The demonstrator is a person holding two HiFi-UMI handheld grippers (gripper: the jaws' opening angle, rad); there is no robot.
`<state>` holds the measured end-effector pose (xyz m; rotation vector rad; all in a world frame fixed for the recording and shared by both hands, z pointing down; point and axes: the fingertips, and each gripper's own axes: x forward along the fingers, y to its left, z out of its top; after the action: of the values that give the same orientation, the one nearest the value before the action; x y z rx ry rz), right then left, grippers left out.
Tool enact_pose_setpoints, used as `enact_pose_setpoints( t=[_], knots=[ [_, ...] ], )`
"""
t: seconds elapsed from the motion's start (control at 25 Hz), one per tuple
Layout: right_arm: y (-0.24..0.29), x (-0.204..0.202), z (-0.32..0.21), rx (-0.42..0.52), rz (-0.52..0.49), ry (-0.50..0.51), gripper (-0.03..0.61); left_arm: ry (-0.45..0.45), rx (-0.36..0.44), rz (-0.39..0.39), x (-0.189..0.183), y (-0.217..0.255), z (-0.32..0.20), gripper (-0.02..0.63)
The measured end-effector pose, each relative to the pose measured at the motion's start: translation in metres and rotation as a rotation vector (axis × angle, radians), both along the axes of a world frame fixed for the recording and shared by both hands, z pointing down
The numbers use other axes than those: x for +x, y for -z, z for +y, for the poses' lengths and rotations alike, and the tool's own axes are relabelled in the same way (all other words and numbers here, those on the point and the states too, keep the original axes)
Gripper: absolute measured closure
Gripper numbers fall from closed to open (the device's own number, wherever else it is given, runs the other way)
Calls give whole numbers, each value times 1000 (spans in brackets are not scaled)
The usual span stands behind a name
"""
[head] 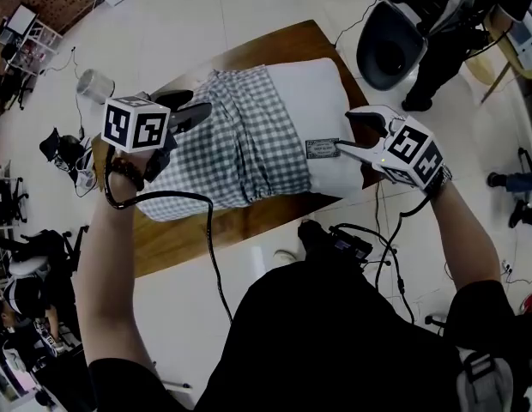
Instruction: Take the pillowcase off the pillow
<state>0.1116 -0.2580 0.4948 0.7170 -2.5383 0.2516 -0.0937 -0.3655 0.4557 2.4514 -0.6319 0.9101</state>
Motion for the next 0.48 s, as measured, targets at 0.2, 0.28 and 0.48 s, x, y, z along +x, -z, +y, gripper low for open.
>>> enact_pose_setpoints(
  t=[0.2,0.28,0.48],
  knots=[
    [-13,-24,40,29,74,24,288,28,64,59,2,8,54,295],
    [-21,-30,53,46,104,17,271,46,84,89,3,7,78,279],
    [-36,-36,73,70,125,-77,250,121,107,180,9,-6,135,267]
  ],
)
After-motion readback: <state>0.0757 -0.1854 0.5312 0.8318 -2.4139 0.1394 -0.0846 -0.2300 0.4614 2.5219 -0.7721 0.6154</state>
